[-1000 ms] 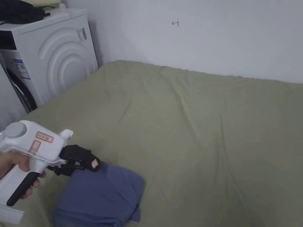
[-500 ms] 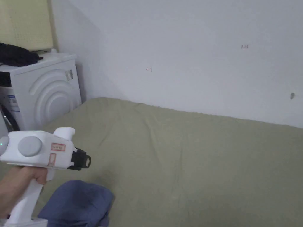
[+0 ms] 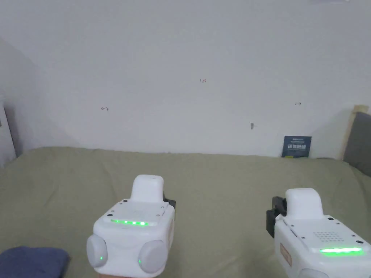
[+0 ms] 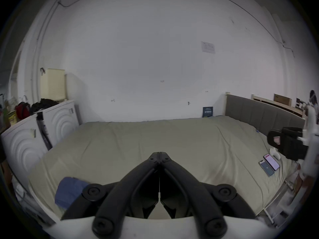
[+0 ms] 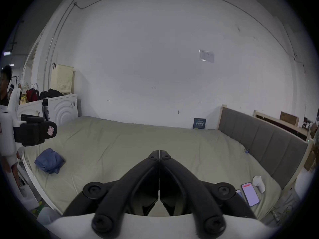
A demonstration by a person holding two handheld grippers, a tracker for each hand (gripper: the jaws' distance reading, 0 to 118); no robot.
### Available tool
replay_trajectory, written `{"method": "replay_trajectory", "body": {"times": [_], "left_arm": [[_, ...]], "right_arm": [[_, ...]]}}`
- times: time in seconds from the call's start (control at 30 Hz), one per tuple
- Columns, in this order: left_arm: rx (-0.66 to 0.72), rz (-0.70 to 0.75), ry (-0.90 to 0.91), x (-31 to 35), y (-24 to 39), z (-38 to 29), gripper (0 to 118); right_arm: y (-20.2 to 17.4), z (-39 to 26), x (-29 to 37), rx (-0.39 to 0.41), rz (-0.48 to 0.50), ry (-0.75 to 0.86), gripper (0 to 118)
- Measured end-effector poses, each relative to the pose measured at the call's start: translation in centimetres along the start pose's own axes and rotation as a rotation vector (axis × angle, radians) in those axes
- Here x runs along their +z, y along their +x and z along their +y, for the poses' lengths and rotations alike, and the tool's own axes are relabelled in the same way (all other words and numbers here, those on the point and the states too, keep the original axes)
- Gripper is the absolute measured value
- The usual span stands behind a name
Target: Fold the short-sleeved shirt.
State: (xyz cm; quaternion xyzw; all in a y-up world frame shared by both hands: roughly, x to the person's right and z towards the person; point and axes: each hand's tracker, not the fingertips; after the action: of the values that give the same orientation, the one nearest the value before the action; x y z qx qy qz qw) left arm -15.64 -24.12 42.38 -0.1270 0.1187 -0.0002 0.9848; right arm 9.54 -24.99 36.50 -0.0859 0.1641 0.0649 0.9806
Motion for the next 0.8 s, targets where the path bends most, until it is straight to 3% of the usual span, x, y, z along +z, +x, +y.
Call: {"method": "replay_trajectory", "body": {"times": [0.03,0.23,0.33,0.8], "left_arm": [[0.070,0.032,0.014,0.5,0.3,-0.3,0],[0.096,0.031,0.047,3.4,-0.5,-0.4,0],[0.044,0.036,0.081,4.2,-0.8,0.2,0],[0.041,0.031,0.108,3.9,-1.4,0.9,0]], "right_arm": [[-0.1,0.1,0.7,0.008,-0.010,-0.001,0],[0.2,0.1,4.2,-0.005,-0.023,0.026,1],[0.4,0.4,4.6,0.005,-0.019,0.032,1],[1.5,1.2,4.5,-0.005,-0.057,0.046,1]]}}
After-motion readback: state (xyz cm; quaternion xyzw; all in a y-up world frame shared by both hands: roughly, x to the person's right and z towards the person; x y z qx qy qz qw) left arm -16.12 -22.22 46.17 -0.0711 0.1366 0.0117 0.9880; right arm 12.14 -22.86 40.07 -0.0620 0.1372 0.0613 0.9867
